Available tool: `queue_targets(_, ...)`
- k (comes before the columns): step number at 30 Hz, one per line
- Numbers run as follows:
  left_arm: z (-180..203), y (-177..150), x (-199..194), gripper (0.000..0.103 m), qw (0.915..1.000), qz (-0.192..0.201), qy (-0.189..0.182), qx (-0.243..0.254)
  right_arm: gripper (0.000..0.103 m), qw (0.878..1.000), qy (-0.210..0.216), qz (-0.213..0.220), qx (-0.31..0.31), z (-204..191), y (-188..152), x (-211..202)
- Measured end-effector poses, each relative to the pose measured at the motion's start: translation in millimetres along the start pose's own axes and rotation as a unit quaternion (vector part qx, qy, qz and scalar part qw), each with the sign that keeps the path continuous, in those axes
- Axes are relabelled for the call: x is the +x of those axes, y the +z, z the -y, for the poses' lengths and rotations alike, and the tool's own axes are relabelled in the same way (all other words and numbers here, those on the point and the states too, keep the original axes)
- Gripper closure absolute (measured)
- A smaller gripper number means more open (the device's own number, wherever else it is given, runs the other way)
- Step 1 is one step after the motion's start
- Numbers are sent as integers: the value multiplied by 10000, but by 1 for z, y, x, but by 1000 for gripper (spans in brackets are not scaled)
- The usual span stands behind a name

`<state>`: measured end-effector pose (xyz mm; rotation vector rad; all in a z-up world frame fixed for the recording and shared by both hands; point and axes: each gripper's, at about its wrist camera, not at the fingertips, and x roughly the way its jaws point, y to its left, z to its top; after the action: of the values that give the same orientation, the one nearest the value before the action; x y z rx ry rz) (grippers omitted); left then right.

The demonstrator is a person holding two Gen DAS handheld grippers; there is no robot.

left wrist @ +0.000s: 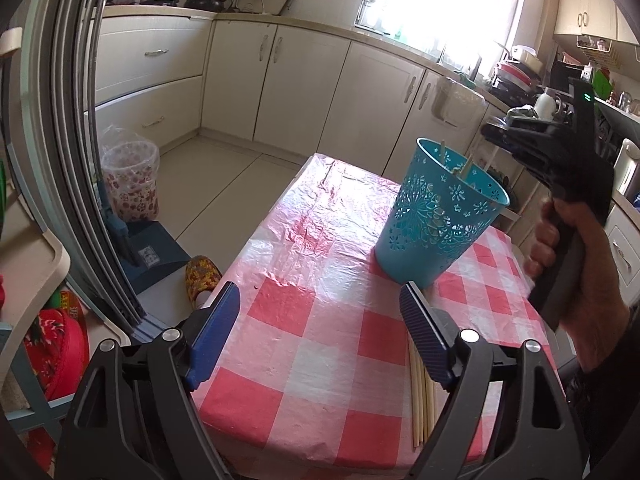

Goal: Organize utensils
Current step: 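Return the right tool to the bundle and grasp another wooden stick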

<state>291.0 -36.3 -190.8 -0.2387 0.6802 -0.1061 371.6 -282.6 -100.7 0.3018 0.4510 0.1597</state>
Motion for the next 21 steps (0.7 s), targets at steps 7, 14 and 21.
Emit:
queue_targets(7, 1, 1, -17, 22, 9999, 128, 45, 22, 70, 9987, -157, 456, 191, 12, -36, -85)
queue_targets(14, 4, -2, -35, 21, 9997, 212, 19, 86, 69, 9977, -609, -155, 267, 21, -113, -132)
queue_targets(21, 10, -10, -46, 21, 9996, 192, -12, 190, 77, 9899, -562, -1286, 215, 19, -166, -98)
